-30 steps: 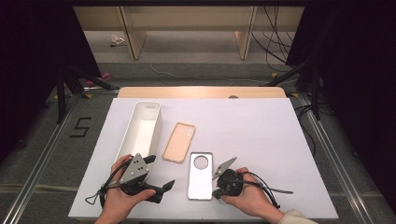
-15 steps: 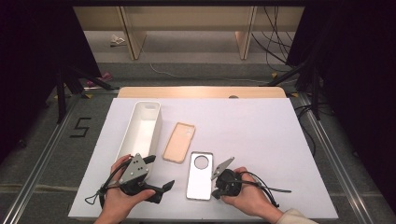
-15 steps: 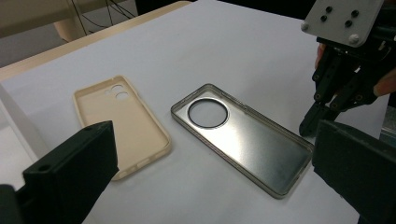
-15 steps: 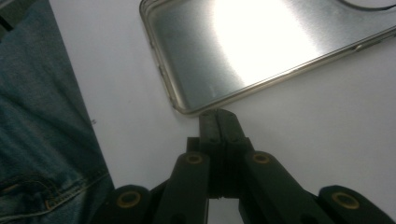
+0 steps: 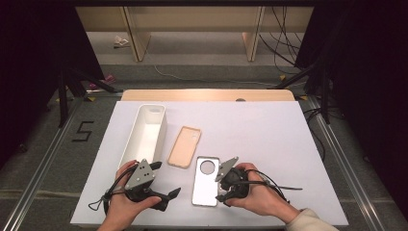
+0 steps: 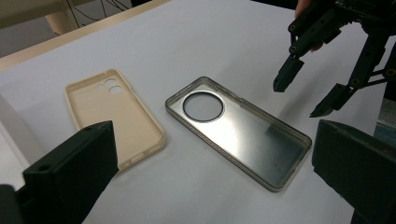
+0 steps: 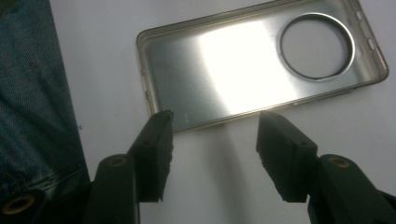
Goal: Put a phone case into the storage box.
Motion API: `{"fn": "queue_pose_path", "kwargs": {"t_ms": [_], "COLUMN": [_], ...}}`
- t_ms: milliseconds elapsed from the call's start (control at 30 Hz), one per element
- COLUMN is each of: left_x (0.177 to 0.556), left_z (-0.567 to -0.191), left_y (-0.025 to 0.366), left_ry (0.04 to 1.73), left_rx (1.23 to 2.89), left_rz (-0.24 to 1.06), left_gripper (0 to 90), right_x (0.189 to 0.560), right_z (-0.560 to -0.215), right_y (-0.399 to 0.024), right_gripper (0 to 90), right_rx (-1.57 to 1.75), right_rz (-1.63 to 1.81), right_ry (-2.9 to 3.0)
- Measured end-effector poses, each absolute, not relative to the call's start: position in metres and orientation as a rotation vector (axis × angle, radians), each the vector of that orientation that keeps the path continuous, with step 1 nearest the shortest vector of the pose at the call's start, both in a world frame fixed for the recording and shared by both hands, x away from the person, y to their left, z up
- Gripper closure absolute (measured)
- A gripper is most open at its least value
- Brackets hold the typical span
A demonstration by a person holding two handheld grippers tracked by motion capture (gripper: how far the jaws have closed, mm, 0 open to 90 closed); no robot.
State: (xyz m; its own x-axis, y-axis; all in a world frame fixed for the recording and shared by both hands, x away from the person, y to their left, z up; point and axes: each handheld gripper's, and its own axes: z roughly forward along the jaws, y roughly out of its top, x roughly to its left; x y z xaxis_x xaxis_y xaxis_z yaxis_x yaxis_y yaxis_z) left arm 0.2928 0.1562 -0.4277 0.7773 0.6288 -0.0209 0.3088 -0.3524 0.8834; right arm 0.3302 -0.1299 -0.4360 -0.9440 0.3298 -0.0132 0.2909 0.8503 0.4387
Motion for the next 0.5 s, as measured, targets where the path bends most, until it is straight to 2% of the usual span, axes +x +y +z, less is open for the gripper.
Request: {"fn": "queue_pose_path", "kwargs": {"t_ms": [133, 500], "left_x": [0.293, 0.293], "left_z": [-0.428, -0.428], "left_y": [0.155, 0.156], "left_ry": [0.705, 0.707], "left_rx": [1.967, 1.968], "left_rz": [0.396, 0.399], "left_gripper": [0.0, 0.0], "right_x": [0.328, 0.328], "right_z": [-0.435, -0.434], "right_y": [-0.124, -0.095], "right_gripper": [38.2, 36.7], "right_rx": [0.454, 0.348], "right_rz": [0.63, 0.488], "right_ry": [2.973, 3.024]}}
